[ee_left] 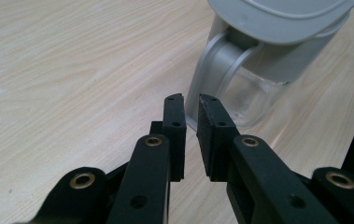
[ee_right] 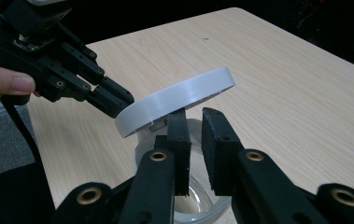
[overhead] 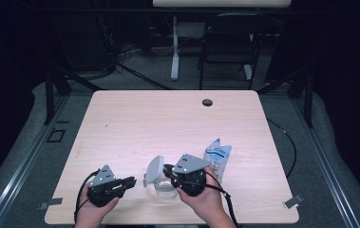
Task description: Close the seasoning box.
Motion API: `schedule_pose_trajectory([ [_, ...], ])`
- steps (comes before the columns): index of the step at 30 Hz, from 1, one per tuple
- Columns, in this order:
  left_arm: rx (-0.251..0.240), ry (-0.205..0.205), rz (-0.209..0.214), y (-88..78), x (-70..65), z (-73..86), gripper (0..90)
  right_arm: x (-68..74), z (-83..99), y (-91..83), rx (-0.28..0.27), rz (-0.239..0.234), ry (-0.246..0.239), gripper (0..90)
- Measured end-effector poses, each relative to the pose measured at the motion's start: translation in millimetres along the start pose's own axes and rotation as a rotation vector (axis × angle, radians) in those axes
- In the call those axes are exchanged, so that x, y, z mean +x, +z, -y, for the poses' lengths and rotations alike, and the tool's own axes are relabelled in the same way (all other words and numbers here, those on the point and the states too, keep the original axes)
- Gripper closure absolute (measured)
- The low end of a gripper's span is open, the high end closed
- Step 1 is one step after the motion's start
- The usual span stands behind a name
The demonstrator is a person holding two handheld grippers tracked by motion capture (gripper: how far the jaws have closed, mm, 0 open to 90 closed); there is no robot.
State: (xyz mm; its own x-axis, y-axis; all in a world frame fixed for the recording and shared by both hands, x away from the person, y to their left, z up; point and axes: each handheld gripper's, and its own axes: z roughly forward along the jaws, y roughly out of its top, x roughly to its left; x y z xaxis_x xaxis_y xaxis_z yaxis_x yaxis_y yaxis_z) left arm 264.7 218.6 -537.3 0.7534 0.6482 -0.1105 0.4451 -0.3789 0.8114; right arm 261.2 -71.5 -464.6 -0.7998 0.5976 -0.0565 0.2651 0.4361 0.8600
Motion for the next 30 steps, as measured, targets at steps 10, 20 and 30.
schedule_pose_trajectory([
  [10,0.000,-0.011,0.002,-0.8,0.8,0.8,81.8,5.1,-8.2,3.4,-0.018,-0.012,-0.010,81.7],
  [20,0.007,-0.006,-0.004,-1.1,1.1,1.4,81.7,15.9,-13.4,14.5,-0.023,-0.049,-0.036,81.0],
  [30,-0.004,-0.011,-0.002,-1.8,2.1,1.8,81.4,15.6,-12.1,12.6,-0.021,-0.012,-0.051,77.5],
])
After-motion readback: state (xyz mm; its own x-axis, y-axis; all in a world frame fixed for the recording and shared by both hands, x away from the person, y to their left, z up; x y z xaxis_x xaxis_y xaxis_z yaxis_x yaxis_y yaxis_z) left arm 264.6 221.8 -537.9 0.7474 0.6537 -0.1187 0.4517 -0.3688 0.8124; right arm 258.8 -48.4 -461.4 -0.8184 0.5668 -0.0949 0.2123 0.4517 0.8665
